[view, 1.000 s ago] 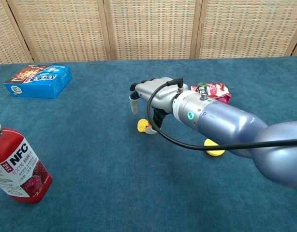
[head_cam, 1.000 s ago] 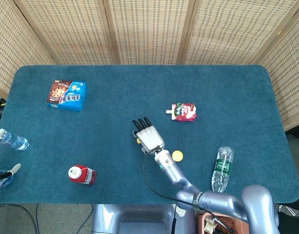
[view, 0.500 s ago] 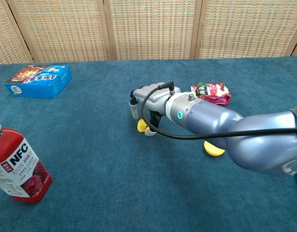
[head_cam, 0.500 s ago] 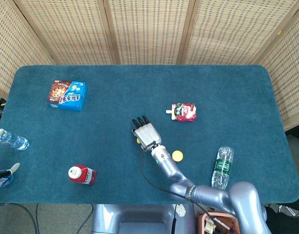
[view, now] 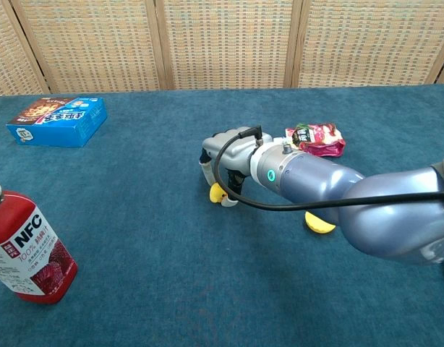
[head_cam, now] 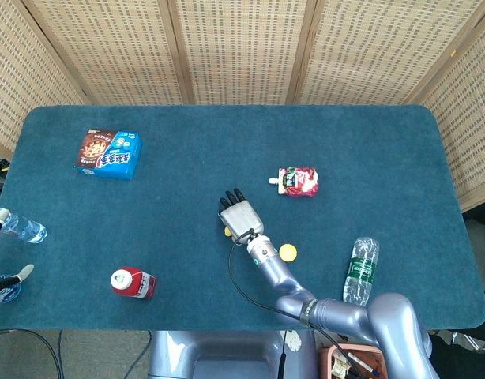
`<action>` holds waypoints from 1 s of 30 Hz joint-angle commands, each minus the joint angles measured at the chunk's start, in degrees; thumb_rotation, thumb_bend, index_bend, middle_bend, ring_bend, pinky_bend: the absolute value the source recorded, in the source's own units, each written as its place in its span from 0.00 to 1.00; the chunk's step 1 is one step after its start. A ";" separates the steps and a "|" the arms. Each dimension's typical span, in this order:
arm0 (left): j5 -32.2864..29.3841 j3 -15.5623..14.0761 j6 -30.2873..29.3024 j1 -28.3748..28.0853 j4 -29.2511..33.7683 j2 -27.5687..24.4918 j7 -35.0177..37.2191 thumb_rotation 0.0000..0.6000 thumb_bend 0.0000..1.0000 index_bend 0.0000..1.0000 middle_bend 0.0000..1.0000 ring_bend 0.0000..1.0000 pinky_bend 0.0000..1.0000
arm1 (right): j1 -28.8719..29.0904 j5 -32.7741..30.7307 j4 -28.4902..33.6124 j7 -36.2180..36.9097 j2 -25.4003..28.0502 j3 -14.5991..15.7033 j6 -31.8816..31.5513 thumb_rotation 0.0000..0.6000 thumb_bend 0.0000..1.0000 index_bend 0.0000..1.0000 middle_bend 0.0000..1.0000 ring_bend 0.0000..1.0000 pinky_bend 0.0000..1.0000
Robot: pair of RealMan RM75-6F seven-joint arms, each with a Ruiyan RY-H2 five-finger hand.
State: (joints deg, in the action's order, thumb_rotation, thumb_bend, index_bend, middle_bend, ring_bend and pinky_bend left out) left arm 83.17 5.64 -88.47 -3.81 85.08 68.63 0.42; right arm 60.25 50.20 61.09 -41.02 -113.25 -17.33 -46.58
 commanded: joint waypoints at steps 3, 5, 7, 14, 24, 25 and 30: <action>-0.14 0.02 0.11 -0.02 -0.07 0.02 0.09 1.00 0.08 0.00 0.00 0.00 0.00 | 0.23 -0.01 0.81 -0.49 0.30 0.28 -0.78 1.00 0.21 0.52 0.18 0.00 0.00; -0.15 -0.02 0.17 -0.03 -0.06 0.01 0.18 1.00 0.08 0.00 0.00 0.00 0.00 | 0.34 -0.24 1.75 -1.01 0.67 0.29 -1.35 1.00 0.21 0.53 0.18 0.00 0.00; -0.10 -0.03 0.17 -0.05 -0.10 0.02 0.22 1.00 0.08 0.00 0.00 0.00 0.00 | 0.50 -0.55 2.59 -1.79 1.03 0.36 -1.81 1.00 0.21 0.53 0.19 0.00 0.00; 0.18 -0.02 -0.35 0.09 -0.06 -0.11 0.61 1.00 0.08 0.00 0.00 0.00 0.00 | 0.85 -3.23 8.31 -6.75 3.80 0.56 -4.81 1.00 0.21 0.54 0.19 0.00 0.00; 0.33 -0.20 -0.17 0.04 -0.23 -0.09 0.90 1.00 0.08 0.00 0.00 0.00 0.00 | -1.55 -7.25 19.77 -13.16 10.40 2.55 -12.15 1.00 0.21 0.54 0.19 0.00 0.00; 0.43 -0.23 -0.31 0.08 -0.14 -0.10 0.86 1.00 0.08 0.00 0.00 0.00 0.00 | -2.06 -7.34 21.08 -13.32 11.24 2.91 -13.01 1.00 0.21 0.54 0.19 0.00 0.00; 1.34 -0.46 -1.25 0.31 0.39 -0.19 0.33 1.00 0.08 0.00 0.00 0.00 0.00 | -4.32 -7.32 25.29 -13.08 14.26 4.67 -15.83 1.00 0.21 0.54 0.19 0.00 0.00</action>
State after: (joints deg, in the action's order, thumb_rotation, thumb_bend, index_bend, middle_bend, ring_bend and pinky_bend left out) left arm 84.37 5.22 -89.58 -3.55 85.37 68.47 0.85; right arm 56.88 43.01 85.19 -54.16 -100.05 -13.44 -61.40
